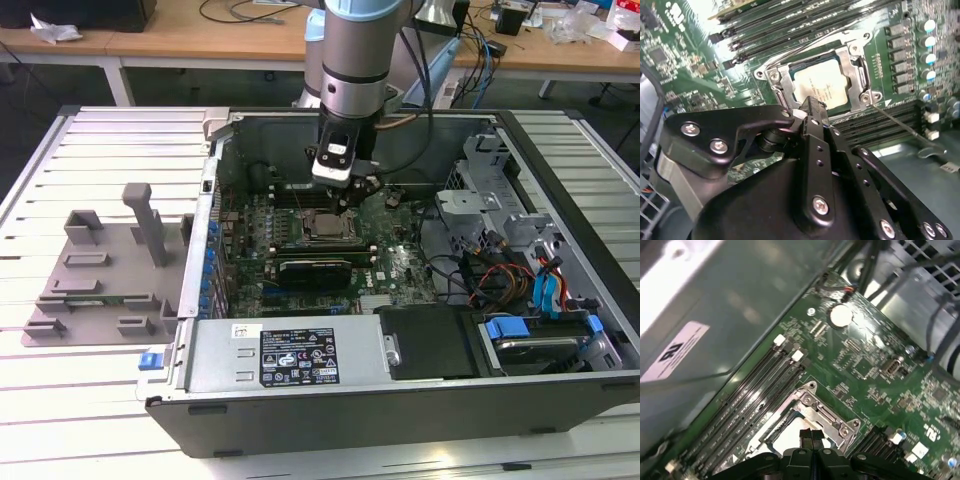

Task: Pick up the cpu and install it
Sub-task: 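Close the cpu cover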

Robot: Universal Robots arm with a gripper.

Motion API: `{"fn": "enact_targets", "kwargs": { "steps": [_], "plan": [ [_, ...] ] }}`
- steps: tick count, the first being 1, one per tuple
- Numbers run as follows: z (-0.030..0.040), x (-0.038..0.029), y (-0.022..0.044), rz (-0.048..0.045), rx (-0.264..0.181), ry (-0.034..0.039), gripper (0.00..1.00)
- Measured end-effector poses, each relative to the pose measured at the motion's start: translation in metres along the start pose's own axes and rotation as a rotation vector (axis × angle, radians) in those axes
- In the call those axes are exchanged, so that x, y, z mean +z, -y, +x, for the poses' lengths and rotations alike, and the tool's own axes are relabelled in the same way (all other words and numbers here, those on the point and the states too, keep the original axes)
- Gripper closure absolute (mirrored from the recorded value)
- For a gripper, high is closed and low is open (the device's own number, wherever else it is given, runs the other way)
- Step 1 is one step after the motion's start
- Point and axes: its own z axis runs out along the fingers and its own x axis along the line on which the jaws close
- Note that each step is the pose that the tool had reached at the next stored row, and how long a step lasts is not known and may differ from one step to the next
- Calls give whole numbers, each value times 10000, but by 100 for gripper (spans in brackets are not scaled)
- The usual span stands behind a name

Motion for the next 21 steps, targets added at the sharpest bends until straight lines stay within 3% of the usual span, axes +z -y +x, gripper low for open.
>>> {"fn": "enact_targets", "kwargs": {
  "steps": [8, 9, 14, 21],
  "plan": [
    [0, 0, 0, -37, -2550, 26, 89],
    [0, 0, 0, -44, -3030, 31, 89],
    [0, 0, 0, -61, -4212, 43, 89],
    [0, 0, 0, -94, -6566, 67, 89]
  ]
}}
